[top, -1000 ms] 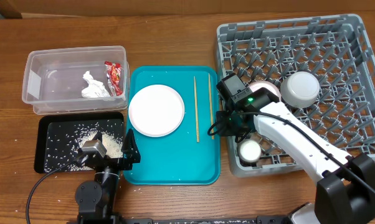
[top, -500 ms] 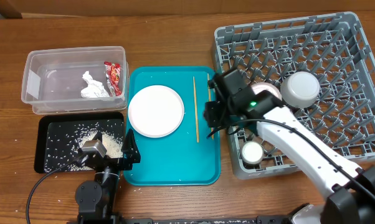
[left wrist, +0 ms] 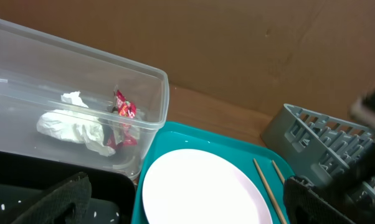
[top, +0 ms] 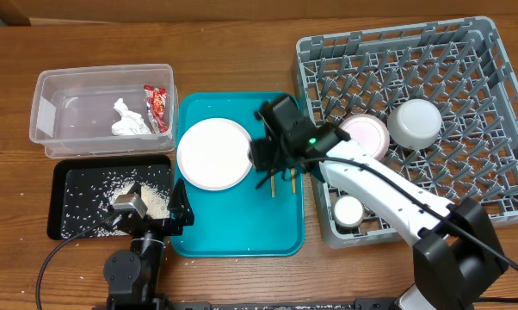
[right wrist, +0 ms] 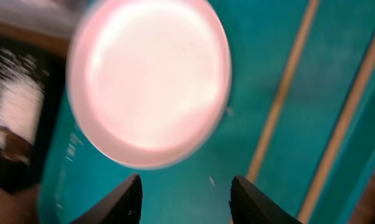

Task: Sort waste into correct bins and load items into the dishwasher
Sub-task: 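Grasp the large white plate's rim on the teal tray with the right gripper, then lift the plate and stand it upright at the rack's back left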

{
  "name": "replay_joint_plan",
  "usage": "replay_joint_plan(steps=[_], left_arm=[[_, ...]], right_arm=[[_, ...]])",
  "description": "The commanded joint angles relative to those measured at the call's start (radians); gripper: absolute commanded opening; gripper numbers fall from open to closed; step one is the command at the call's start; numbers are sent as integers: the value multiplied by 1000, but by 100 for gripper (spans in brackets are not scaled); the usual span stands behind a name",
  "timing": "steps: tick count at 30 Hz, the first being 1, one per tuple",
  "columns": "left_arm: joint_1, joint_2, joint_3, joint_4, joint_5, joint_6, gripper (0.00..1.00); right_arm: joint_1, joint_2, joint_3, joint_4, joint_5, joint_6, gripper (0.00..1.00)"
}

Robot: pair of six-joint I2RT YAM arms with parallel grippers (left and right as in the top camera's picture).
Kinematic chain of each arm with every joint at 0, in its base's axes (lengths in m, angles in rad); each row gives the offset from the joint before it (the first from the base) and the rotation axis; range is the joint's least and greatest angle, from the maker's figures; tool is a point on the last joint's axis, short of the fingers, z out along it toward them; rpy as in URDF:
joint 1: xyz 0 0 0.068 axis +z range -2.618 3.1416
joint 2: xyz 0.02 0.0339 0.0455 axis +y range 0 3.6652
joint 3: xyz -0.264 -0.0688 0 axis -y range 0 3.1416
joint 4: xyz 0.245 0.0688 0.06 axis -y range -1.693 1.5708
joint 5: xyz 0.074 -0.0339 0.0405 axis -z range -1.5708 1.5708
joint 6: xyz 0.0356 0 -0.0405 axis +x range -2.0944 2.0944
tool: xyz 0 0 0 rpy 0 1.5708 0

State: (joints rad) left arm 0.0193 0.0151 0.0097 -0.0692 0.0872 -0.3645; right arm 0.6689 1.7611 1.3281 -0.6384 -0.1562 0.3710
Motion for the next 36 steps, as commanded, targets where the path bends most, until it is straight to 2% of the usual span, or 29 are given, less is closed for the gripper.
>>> replay_joint_plan(steps=[1,5,8,11,13,14,16,18,19,25,27,28,30,32,36], left_arm=[[-7,-10,-5,0,7,-2,100],[-7,-10,-5,0,7,-2,100],[-7,-10,-5,0,7,-2,100],[-7,-10,-5,0,8,-2,100],[-7,-10,-5,0,7,-2,100],[-7,-10,-5,0,8,-2,100],[-7,-10,-5,0,7,-2,100],[-7,-10,-5,0,8,-2,100],[-7,-10,-5,0,8,-2,100],[-7,-10,-5,0,8,-2,100],[-7,-10,-5,0,8,-2,100],[-7,-10,-5,0,8,-2,100],[-7,-10,-5,0,7,-2,100],[-7,-10,-5,0,7,-2,100],[-7,-10,-5,0,8,-2,100]], right_arm=[[-2,37,75,19,1,75,49],[-2,117,75,36,-20,144,49],[-2,183,75,55,-13,179,52],[-2,254,75,104,-18,183,61],[-2,290,75,131,-38,183,59],[-2,300,75,136,-44,183,56],[-2,333,74,131,-48,190,38],[-2,344,74,111,-48,210,12],[-2,344,74,97,-47,208,4],[-24,254,82,44,-14,206,4],[-29,173,81,29,60,196,4],[-30,82,82,22,136,141,4],[-29,5,82,11,219,105,4],[-29,-100,81,-26,396,68,4],[-31,-200,81,-82,814,14,4]])
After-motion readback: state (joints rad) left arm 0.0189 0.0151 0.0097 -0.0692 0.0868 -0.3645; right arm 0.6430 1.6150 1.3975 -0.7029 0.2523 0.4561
